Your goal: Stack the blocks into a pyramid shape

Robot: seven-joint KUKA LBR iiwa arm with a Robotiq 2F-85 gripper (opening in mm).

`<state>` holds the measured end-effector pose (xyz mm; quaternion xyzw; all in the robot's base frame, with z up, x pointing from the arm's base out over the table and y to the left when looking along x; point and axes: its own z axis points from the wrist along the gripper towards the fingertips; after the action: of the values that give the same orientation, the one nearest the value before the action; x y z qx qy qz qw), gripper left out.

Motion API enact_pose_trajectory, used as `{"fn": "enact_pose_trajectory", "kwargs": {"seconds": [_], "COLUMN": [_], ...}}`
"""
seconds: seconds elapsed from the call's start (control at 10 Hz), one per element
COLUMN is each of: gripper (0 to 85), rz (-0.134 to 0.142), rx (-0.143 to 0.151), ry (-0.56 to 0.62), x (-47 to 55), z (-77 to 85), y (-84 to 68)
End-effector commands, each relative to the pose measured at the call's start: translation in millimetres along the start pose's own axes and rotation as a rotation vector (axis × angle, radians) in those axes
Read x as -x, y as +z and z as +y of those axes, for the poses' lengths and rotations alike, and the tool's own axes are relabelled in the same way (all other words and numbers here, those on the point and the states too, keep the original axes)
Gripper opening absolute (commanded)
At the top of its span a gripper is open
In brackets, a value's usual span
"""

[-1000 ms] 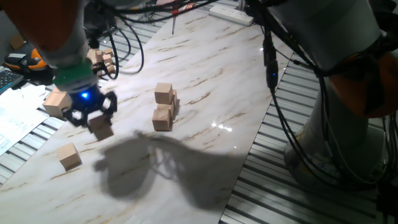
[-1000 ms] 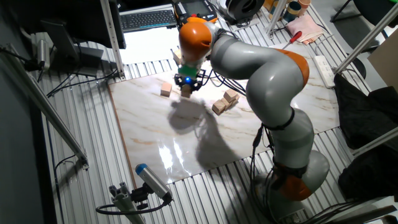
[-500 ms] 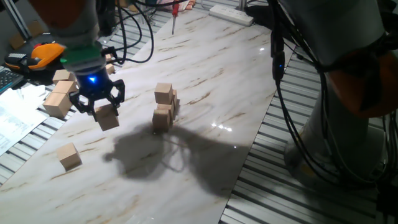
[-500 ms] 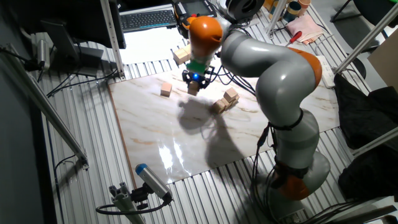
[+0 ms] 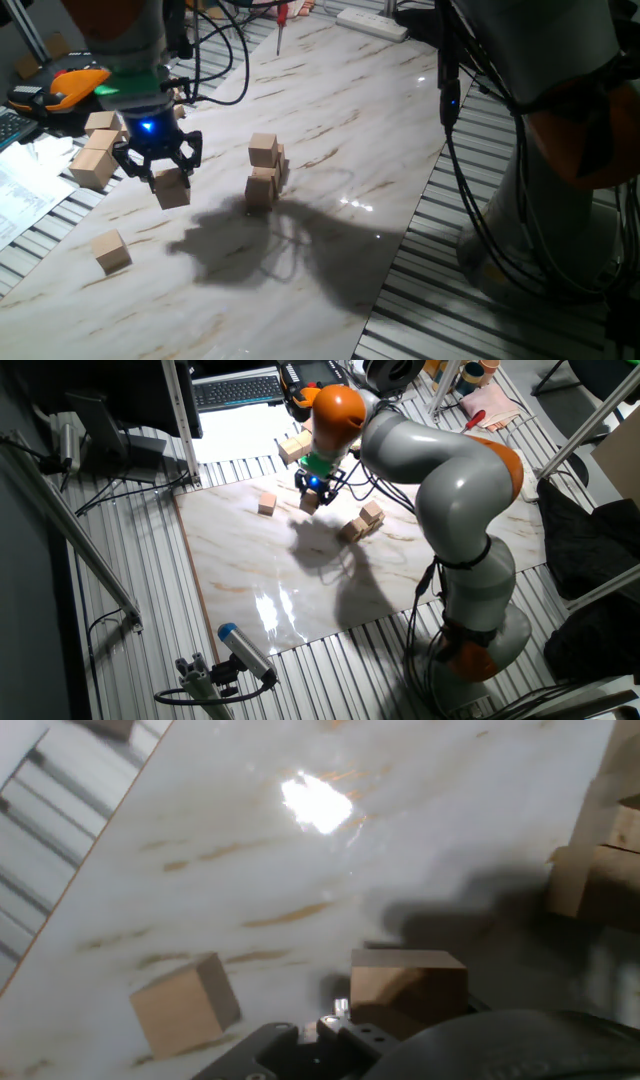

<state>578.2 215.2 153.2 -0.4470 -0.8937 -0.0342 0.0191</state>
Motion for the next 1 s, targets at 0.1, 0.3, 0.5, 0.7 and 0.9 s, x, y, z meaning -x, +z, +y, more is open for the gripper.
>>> {"fn": "enact_pose_trajectory", "kwargs": {"seconds": [0.1,0.3,0.5,0.7,0.9], "gripper": [0.0,0.0,0.0,0.0,0.0], "rz": [-0.055,-0.036,-0.031,-0.005,-0.012], "rx": [-0.029,-0.005,0.001,0.012,-0.003], "ry": [0.170,0.112,0.075,0.035,0.015], "x": [0.0,15.8,39.4,61.5,74.2], "z": [0.0,-19.7,-39.5,-57.3,-75.3], "y": [0.3,-0.6,-6.7,-18.0,-22.6]}}
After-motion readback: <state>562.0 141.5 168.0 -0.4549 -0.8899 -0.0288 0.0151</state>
